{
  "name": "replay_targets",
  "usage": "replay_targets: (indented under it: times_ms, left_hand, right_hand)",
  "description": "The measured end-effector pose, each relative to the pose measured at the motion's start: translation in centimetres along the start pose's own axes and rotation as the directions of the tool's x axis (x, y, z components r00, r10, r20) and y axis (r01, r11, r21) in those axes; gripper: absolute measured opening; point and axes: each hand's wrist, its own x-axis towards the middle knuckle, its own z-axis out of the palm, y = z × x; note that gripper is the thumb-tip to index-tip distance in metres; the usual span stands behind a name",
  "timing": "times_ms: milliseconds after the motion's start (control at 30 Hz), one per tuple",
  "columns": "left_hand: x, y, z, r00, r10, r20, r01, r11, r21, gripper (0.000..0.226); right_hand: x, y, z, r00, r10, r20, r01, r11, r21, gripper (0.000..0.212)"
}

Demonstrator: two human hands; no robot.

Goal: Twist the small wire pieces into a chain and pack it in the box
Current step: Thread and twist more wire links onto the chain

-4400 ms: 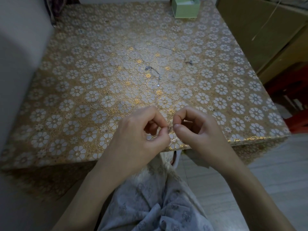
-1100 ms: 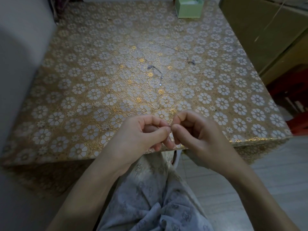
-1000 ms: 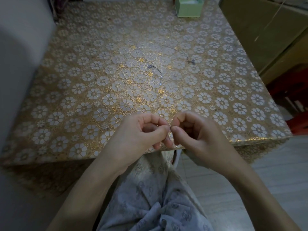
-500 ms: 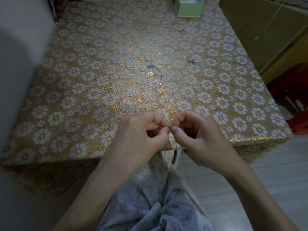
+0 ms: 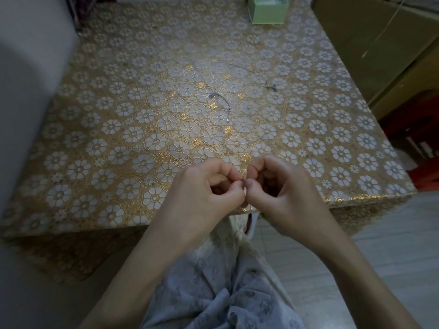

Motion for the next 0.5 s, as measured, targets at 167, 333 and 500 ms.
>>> replay_targets:
  times_ms: [167,333,500]
  left_hand:
    - [0.16,-0.17,-0.06,0.999,-0.031,0.033,0.033,0.998,-0.052,0.004]
    - [0.19,-0.22,-0.36,1.000,-0.015,0.021,0.015,0.999,-0.036,0.004]
    - [0.00,0.11,-0.43,0.999,-0.009,0.044,0.011,0.998,-0.058,0.007]
  right_hand:
    - [-0.01,0.17,-0.06,1.000,0.010,0.012,-0.010,1.000,-0.004,0.006]
    - [-0.11,0.24,-0.27,0.999,0.041,0.036,-0.044,0.993,0.110,0.008]
    - [-0.11,-0.27,-0.53,0.997,0.032,0.065,-0.046,0.974,0.223,0.013]
